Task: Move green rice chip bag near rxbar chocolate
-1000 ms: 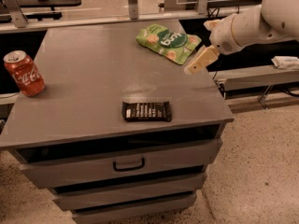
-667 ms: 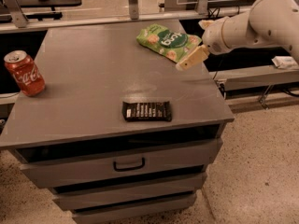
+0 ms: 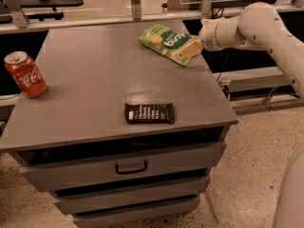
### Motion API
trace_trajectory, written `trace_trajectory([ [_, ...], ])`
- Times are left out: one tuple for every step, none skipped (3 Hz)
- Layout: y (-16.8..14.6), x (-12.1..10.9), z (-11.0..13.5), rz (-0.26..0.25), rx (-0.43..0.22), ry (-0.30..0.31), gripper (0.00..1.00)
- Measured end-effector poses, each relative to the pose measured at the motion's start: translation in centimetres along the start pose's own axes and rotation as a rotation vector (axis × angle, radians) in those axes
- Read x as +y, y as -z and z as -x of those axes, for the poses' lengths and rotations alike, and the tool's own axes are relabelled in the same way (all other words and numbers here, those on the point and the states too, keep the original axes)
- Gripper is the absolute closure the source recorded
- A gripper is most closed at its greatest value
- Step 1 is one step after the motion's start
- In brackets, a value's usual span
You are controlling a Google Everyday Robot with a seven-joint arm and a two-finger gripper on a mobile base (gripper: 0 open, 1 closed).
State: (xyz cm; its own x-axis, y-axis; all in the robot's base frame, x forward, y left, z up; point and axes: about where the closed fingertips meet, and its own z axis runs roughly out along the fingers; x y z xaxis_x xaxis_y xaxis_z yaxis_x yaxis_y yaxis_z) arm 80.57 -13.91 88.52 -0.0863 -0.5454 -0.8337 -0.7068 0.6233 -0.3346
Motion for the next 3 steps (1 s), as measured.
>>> trace_trajectory([
  [-1.8,-0.9,0.4,0.012,-0.023,-0.071,0.0],
  [-3.4,-0.5,0.4,0.066,-0.055,-0.157,0.16],
  [-4.7,0.3,-0.5,0.106,-0.052,-0.227,0.39],
])
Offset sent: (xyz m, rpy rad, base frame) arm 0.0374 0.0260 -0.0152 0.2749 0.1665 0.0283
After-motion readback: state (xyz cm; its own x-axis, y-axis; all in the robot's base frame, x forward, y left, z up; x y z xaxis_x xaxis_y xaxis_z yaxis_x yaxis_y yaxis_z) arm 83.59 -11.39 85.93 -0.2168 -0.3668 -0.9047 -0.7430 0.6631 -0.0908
